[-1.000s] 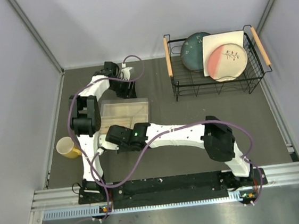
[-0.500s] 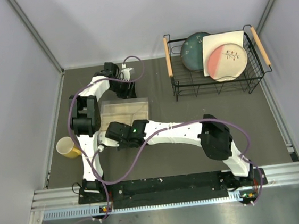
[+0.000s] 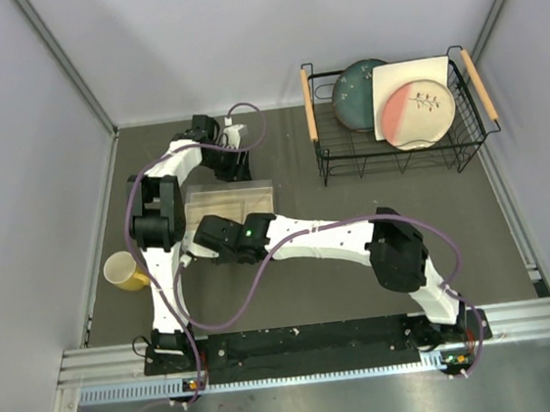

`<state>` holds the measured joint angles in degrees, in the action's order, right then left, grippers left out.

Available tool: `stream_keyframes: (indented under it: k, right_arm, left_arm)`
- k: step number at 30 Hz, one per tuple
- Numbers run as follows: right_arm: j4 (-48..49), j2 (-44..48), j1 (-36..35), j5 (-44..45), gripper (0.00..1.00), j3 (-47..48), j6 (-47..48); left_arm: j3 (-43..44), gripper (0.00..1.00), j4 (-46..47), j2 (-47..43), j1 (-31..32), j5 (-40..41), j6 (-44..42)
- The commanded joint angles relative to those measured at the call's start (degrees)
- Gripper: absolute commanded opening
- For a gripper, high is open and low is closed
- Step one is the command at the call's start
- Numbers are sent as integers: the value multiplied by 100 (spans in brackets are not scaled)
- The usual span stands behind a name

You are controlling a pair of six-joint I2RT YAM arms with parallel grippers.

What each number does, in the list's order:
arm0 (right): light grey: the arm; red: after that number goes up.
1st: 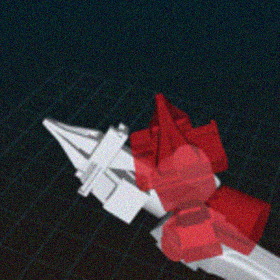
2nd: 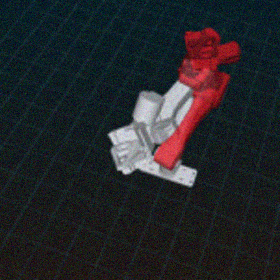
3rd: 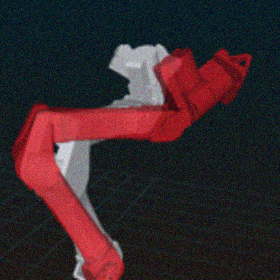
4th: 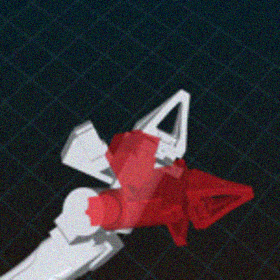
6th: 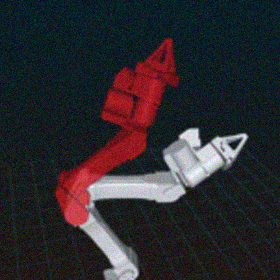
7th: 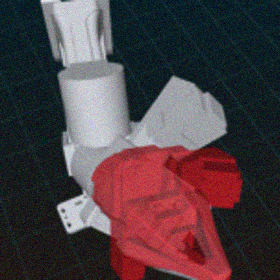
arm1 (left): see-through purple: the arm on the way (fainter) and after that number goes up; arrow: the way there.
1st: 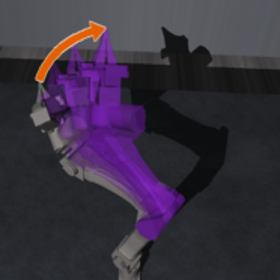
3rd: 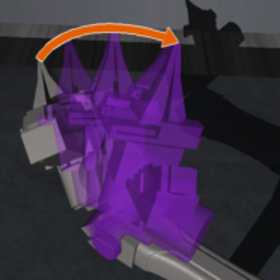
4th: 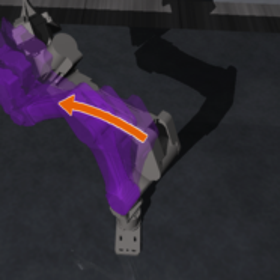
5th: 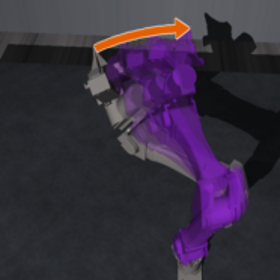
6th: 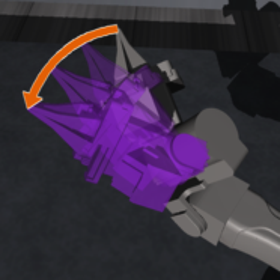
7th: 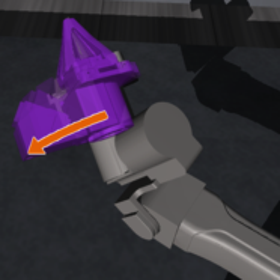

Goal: Organize the mixed jewelry

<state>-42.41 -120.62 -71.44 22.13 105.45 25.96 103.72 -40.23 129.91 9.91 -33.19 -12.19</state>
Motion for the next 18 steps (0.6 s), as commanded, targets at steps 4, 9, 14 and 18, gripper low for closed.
stream_keyframes:
  k: [4, 9, 14, 18]
  right_arm:
    - [401, 775, 201, -428, 42, -384, -819]
    - [339, 1075, 209, -1078, 44, -762, -926]
    - [295, 1067, 209, -1614, 43, -789, -934]
    - [260, 1110, 201, -2115, 43, -815, -969]
  left_arm:
    - [245, 57, -117, -167, 116, 23, -91]
    - [315, 57, -169, -141, 116, 49, -91]
    - [412, 57, -205, -97, 116, 32, -65]
    - [473, 58, -231, -71, 116, 41, -56]
